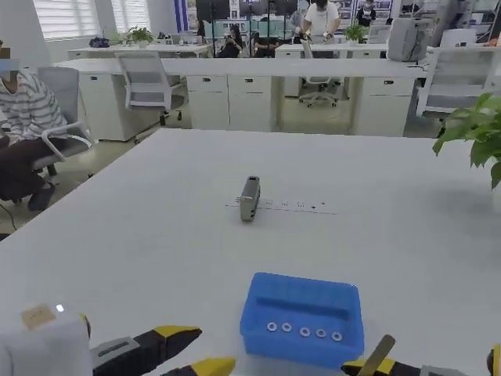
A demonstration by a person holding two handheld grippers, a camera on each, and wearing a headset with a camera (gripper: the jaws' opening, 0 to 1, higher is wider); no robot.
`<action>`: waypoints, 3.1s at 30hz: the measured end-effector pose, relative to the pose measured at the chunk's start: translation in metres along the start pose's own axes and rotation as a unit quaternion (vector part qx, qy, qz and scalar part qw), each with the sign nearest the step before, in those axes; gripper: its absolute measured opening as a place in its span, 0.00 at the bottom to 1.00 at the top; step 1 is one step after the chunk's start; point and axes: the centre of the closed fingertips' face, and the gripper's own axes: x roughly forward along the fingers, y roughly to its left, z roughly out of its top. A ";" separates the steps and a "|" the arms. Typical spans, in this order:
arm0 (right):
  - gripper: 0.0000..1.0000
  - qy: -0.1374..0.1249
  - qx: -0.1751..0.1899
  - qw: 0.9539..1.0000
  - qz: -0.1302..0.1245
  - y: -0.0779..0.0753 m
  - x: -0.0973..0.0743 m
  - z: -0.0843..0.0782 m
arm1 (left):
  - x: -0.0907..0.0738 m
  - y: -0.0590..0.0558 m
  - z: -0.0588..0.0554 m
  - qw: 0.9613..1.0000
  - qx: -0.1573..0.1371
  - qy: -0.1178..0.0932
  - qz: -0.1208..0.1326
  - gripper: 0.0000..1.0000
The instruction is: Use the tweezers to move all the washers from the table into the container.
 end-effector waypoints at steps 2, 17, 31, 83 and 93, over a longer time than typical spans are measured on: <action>0.03 0.005 -0.005 1.000 0.010 0.004 -0.002 -0.002 | 0.003 -0.009 0.004 1.000 0.006 0.001 -0.017 0.27; 0.03 -0.004 -0.013 0.999 0.045 0.021 -0.004 0.016 | 0.011 -0.067 0.027 0.980 0.062 0.034 -0.188 0.34; 0.03 -0.005 -0.060 0.996 0.072 0.044 0.006 0.040 | 0.009 -0.084 0.039 0.955 0.103 0.043 -0.275 0.28; 0.04 0.114 -0.123 0.983 0.075 0.022 0.024 -0.005 | 0.042 -0.095 0.013 0.889 0.252 0.114 -0.366 0.00; 0.03 0.133 -0.150 0.977 0.077 0.013 0.042 -0.017 | 0.050 -0.076 -0.001 0.879 0.297 0.139 -0.346 0.00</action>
